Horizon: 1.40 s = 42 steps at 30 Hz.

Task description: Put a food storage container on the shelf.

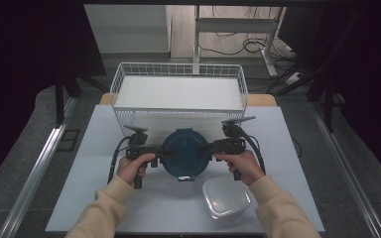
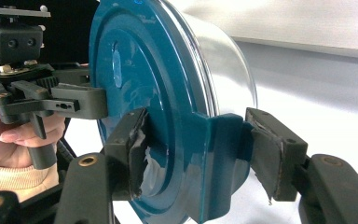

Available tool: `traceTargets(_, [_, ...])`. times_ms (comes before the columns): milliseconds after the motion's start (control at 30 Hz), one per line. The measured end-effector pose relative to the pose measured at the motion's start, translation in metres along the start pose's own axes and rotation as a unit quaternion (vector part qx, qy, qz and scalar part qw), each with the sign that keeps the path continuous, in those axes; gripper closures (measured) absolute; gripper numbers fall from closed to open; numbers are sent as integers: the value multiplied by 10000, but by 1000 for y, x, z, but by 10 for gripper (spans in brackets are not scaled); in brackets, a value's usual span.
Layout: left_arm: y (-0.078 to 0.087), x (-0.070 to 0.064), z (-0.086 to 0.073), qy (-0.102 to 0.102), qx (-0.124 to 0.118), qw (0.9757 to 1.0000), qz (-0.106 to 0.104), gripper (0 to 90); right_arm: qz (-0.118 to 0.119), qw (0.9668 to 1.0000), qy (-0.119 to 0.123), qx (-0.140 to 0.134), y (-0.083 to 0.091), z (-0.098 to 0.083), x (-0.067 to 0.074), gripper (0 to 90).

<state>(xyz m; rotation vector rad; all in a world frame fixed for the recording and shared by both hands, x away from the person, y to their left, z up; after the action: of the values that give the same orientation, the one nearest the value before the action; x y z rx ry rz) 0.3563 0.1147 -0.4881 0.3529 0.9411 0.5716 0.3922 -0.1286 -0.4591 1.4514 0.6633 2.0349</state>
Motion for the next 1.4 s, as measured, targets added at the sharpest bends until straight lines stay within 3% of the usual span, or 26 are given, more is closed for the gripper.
traceTargets(700, [28, -27, 18, -303, -178, 9994, 50, 336, 63, 9995, 230, -228, 25, 2, 32, 412])
traceTargets(1067, [47, -49, 30, -470, -339, 9983, 13, 337, 48, 9985, 393, -372, 47, 5, 58, 414])
traceTargets(1400, [57, -59, 45, -592, -309, 9978, 33, 341, 103, 9979, 462, -453, 60, 12, 69, 417])
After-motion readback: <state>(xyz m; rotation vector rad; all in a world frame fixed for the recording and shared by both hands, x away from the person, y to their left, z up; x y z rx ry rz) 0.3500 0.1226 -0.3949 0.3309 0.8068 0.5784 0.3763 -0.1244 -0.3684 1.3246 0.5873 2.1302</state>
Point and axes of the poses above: each handheld gripper's, and its own axes: y roughly backward along the jaws, z roughly out of its top, x roughly to its left, the point moved 4 cm from there along -y, roughly forward along the jaws, and after that the axes turned 9 degrees about -y, right-handed, at the moved point
